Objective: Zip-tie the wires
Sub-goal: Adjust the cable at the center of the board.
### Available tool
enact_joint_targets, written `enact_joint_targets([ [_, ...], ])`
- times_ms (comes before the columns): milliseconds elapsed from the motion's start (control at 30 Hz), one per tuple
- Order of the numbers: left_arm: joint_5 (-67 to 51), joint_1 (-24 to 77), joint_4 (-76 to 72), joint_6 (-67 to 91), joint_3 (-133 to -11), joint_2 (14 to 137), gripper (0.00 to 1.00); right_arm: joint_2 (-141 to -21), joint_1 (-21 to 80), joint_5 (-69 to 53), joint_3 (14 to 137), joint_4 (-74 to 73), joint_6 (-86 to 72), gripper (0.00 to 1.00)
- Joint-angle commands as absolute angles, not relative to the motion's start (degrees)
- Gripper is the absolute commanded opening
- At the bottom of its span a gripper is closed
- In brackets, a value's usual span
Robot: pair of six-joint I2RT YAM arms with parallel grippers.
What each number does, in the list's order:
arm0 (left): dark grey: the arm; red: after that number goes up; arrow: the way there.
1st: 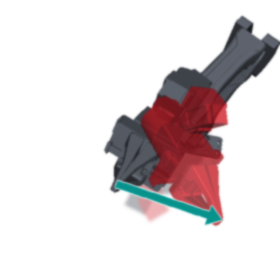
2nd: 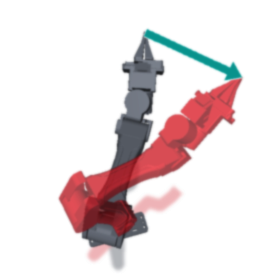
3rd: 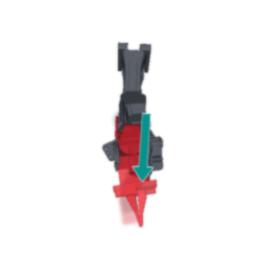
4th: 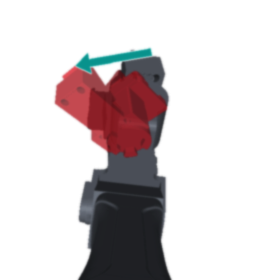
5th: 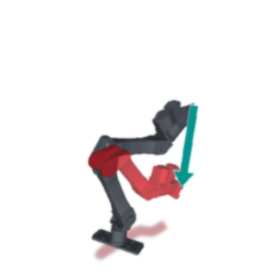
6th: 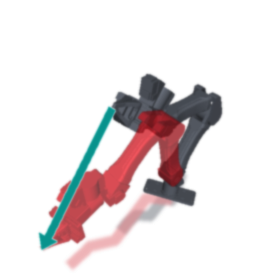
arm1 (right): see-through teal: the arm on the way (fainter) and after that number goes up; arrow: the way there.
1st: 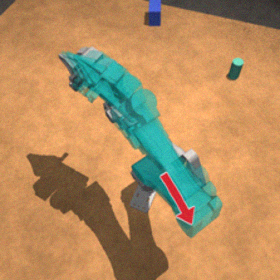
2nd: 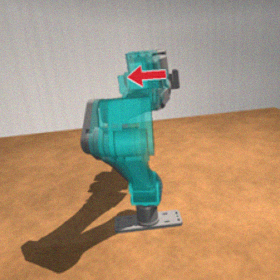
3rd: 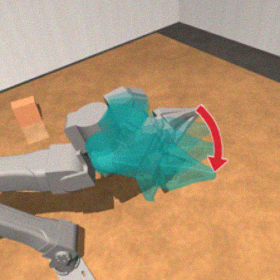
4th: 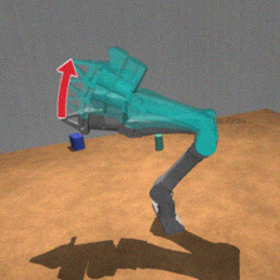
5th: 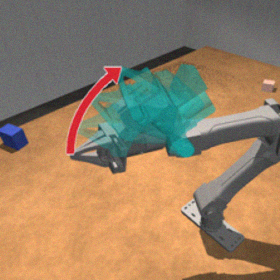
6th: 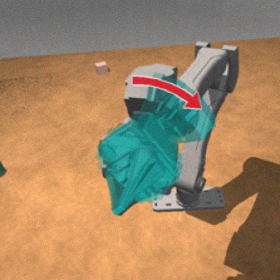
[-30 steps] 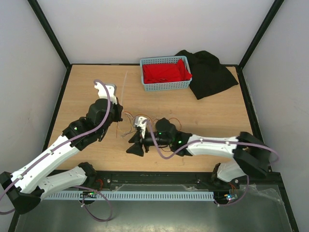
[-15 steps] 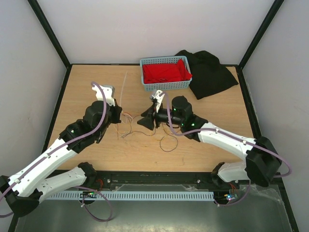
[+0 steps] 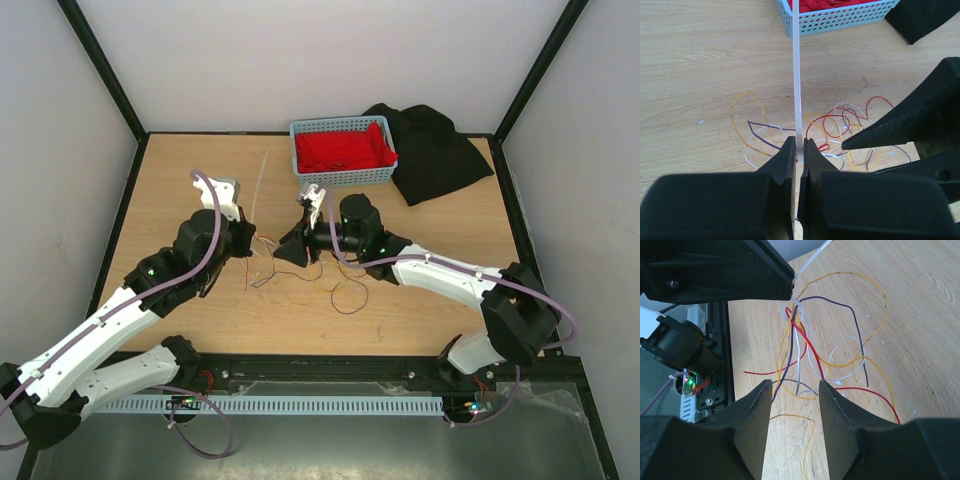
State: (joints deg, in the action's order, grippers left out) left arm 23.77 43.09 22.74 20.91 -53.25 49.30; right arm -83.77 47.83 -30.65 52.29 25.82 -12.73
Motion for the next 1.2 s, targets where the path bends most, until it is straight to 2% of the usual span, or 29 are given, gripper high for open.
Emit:
enact_joint_targets([
  [0,23.4,42.9,22.4,21.4,-53.2,48.7,0.00,-85.1,47.7,-32.2,53.1,30.3,-14.3,0.51],
  [233,23.4,43.0,22.5,21.7,-53.2,48.5,0.00,-87.0,47.7,-31.5,53.4,31.4,-14.2,0.44],
  [467,24.4,42.9,22.5,21.1,-53.1,48.6,0.00,-86.1,47.7,-31.4,52.7,32.0,-13.8,0.13],
  [533,25.4,42.8,22.5,21.0,-52.8,48.4,0.00,-85.0,47.7,-30.8,52.2,31.5,-13.5,0.07],
  [800,26.8,42.2,23.0,20.8,-52.4,47.1,0.00,-78.8,47.2,-28.0,47.8,28.0,-12.8,0.02],
  [1167,26.6,41.6,23.4,20.5,-52.3,46.8,0.00,-71.2,46.6,-26.3,44.3,22.8,-11.9,0.01],
])
